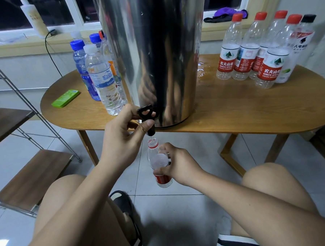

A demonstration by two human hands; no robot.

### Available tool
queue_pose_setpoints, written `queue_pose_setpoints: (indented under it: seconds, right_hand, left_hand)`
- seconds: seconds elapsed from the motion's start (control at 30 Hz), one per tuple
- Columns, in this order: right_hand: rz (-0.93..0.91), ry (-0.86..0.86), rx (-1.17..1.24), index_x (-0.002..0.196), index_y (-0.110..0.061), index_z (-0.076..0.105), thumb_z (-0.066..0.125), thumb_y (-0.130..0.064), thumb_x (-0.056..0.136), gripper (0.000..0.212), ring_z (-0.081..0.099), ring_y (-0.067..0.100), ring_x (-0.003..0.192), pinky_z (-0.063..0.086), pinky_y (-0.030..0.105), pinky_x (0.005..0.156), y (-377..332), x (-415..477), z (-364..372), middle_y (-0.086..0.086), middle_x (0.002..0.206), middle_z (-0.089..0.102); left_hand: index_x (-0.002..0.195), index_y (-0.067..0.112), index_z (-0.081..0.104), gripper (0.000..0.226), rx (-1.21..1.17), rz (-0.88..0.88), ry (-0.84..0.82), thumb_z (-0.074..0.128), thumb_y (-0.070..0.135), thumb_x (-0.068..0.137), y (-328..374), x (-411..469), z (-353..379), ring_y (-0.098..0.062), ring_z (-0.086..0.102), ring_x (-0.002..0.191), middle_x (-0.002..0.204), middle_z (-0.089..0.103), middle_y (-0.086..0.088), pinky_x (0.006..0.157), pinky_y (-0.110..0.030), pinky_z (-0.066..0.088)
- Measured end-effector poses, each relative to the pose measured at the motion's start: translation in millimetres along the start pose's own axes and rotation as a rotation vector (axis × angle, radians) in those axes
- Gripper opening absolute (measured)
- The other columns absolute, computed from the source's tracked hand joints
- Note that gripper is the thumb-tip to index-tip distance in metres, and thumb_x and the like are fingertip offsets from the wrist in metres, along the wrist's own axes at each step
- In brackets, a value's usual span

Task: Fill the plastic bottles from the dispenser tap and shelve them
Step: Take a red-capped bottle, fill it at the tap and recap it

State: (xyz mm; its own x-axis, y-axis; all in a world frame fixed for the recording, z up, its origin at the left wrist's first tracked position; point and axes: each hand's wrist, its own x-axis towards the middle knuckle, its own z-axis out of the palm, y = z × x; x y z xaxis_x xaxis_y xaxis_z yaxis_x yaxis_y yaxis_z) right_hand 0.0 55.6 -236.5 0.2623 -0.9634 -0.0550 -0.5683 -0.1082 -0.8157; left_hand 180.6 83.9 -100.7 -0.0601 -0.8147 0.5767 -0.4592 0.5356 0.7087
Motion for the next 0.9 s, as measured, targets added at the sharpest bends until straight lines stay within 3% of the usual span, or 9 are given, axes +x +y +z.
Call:
queue_pose_setpoints:
  seconds: [0.23, 0.4, 0.57, 0.9]
  right_hand:
    - [0.003, -0.011, 0.006, 0.129, -0.038, 0.055, 0.078, -0.072, 0.049, 0.090, 0.071, 0.015, 0.112, 0.062, 0.043, 0.092, -1.4, -0.6, 0.0, -0.015, 0.129, 0.070]
    - [0.004, -0.008, 0.004, 0.128, -0.038, 0.055, 0.078, -0.072, 0.048, 0.090, 0.071, 0.016, 0.110, 0.062, 0.043, 0.091, -1.9, -0.5, 0.3, -0.015, 0.126, 0.071]
    - [0.000, -0.008, 0.004, 0.129, -0.038, 0.055, 0.078, -0.073, 0.048, 0.091, 0.071, 0.016, 0.110, 0.062, 0.043, 0.091, -3.1, -0.5, 0.3, -0.015, 0.127, 0.071]
    - [0.003, -0.008, -0.004, 0.129, -0.038, 0.054, 0.079, -0.073, 0.048, 0.092, 0.071, 0.015, 0.111, 0.063, 0.043, 0.090, -3.9, -0.8, -0.1, -0.015, 0.127, 0.071]
  left_hand:
    - [0.110, 0.017, 0.067, 0.011, -0.005, 0.003, -0.006, 0.074, 0.012, 0.103, 0.1, -0.4, -0.5, -0.009, 0.076, 0.093, 0.101, 0.078, 0.006, 0.081, -0.042, 0.058]
    - [0.108, 0.034, 0.064, 0.026, -0.015, 0.004, -0.003, 0.075, 0.011, 0.103, 1.2, 0.0, -0.6, -0.011, 0.077, 0.092, 0.100, 0.080, 0.004, 0.081, -0.045, 0.059]
    - [0.110, 0.023, 0.066, 0.017, -0.023, 0.004, -0.007, 0.075, 0.012, 0.103, -0.4, -0.9, -0.8, -0.012, 0.077, 0.093, 0.100, 0.080, 0.004, 0.081, -0.045, 0.059]
    - [0.110, 0.025, 0.066, 0.021, -0.025, 0.007, -0.005, 0.075, 0.008, 0.102, 0.6, -0.3, -0.9, -0.009, 0.078, 0.094, 0.104, 0.080, 0.003, 0.081, -0.041, 0.060]
